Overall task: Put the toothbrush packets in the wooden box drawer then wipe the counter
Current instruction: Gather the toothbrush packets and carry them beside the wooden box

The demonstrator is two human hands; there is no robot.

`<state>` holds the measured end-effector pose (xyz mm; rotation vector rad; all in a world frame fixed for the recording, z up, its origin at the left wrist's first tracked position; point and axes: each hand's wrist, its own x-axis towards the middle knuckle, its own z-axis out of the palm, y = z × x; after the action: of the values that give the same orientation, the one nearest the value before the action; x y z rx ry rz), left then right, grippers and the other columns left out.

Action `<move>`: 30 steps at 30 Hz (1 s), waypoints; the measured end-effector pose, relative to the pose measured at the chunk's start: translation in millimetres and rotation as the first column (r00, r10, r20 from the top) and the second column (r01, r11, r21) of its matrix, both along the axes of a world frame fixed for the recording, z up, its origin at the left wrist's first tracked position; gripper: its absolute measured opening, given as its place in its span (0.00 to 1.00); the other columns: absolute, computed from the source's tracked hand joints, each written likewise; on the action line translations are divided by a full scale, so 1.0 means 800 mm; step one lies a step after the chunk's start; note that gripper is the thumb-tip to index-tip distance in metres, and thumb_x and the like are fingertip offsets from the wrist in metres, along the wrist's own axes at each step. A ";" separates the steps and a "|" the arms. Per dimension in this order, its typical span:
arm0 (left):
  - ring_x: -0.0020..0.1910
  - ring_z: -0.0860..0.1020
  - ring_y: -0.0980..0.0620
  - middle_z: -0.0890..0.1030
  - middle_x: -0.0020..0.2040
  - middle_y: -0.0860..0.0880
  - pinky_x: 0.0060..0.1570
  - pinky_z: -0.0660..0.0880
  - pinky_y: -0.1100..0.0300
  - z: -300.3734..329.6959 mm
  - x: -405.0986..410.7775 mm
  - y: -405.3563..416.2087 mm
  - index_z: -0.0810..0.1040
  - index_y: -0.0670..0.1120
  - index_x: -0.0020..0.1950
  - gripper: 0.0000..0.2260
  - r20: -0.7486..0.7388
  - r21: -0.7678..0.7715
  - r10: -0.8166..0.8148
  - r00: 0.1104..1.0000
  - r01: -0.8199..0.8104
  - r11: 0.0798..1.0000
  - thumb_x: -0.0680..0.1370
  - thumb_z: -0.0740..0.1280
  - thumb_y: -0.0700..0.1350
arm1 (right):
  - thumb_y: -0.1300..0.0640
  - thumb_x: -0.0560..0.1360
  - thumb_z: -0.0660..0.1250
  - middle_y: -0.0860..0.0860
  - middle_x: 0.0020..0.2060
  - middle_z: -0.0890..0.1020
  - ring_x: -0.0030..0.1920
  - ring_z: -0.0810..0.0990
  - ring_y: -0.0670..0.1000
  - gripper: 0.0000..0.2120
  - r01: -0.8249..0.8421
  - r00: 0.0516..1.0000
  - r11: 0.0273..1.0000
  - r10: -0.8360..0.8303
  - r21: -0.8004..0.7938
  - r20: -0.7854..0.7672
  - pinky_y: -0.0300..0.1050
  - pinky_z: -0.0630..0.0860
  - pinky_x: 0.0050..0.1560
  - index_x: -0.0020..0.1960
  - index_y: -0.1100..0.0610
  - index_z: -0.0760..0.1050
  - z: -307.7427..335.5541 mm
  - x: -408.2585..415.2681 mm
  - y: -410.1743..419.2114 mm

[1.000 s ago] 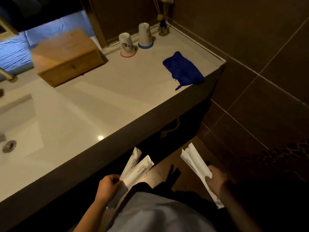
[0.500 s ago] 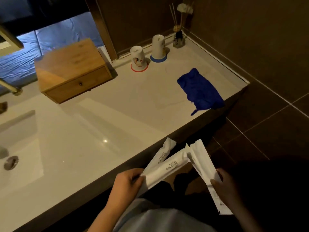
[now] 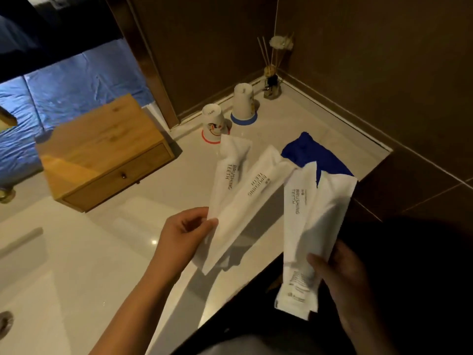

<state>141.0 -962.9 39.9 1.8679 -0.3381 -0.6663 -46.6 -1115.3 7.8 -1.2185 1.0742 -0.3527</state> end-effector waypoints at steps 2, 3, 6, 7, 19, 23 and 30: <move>0.40 0.83 0.56 0.85 0.40 0.56 0.42 0.78 0.62 0.010 0.023 -0.016 0.83 0.55 0.41 0.12 -0.023 -0.010 0.004 1.000 -0.005 1.000 0.74 0.67 0.37 | 0.69 0.71 0.66 0.46 0.43 0.83 0.46 0.81 0.48 0.15 0.007 0.996 0.999 -0.010 0.035 0.090 0.46 0.78 0.43 0.49 0.50 0.76 0.008 0.040 -0.007; 0.43 0.83 0.54 0.85 0.43 0.54 0.45 0.78 0.59 0.012 0.036 -0.027 0.82 0.54 0.43 0.10 -0.021 0.003 -0.003 1.000 0.003 1.000 0.74 0.66 0.38 | 0.69 0.72 0.66 0.48 0.43 0.83 0.46 0.81 0.50 0.15 0.004 0.992 0.998 -0.011 0.057 0.127 0.50 0.79 0.44 0.48 0.49 0.76 0.010 0.062 -0.013; 0.51 0.81 0.47 0.83 0.50 0.49 0.55 0.77 0.48 0.011 0.080 -0.063 0.82 0.52 0.44 0.08 -0.066 0.059 -0.022 0.998 0.026 0.998 0.75 0.66 0.41 | 0.70 0.72 0.65 0.50 0.42 0.83 0.45 0.82 0.52 0.16 0.040 0.979 0.987 -0.069 0.155 0.190 0.55 0.79 0.50 0.44 0.49 0.76 0.005 0.132 -0.037; 0.52 0.81 0.46 0.83 0.51 0.48 0.57 0.76 0.47 0.008 0.096 -0.076 0.81 0.51 0.44 0.07 -0.093 0.087 -0.032 0.995 0.040 0.995 0.75 0.65 0.41 | 0.70 0.72 0.64 0.51 0.43 0.83 0.46 0.82 0.54 0.15 0.059 0.978 0.980 -0.095 0.188 0.188 0.57 0.78 0.53 0.45 0.49 0.76 0.001 0.155 -0.046; 0.49 0.71 0.52 0.74 0.43 0.52 0.53 0.65 0.58 -0.048 0.208 -0.209 0.75 0.51 0.41 0.06 -0.107 0.329 -0.209 0.972 0.233 0.915 0.77 0.64 0.43 | 0.72 0.72 0.64 0.63 0.53 0.81 0.51 0.81 0.61 0.14 0.207 0.972 0.958 -0.225 0.200 0.069 0.41 0.79 0.36 0.57 0.66 0.75 -0.056 0.276 -0.112; 0.45 0.72 0.52 0.75 0.46 0.48 0.39 0.65 0.66 -0.063 0.210 -0.229 0.74 0.46 0.45 0.04 -0.026 0.436 -0.331 0.943 0.309 0.846 0.78 0.61 0.44 | 0.69 0.72 0.64 0.64 0.53 0.81 0.52 0.80 0.62 0.11 0.109 0.991 0.986 -0.118 0.128 0.065 0.53 0.78 0.48 0.53 0.65 0.76 -0.070 0.288 -0.121; 0.69 0.68 0.42 0.65 0.73 0.43 0.63 0.69 0.49 -0.086 0.159 -0.194 0.60 0.49 0.74 0.30 0.535 0.600 -0.563 0.630 0.187 0.778 0.74 0.60 0.60 | 0.56 0.73 0.68 0.56 0.68 0.68 0.65 0.71 0.55 0.33 -0.490 0.832 0.714 0.211 -0.500 -0.514 0.42 0.72 0.61 0.73 0.56 0.57 -0.056 0.221 -0.118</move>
<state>268.2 -1118.2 -29.2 2.5491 -1.2080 -0.2944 130.5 -1209.6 -36.8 -2.1479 1.0799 -0.1245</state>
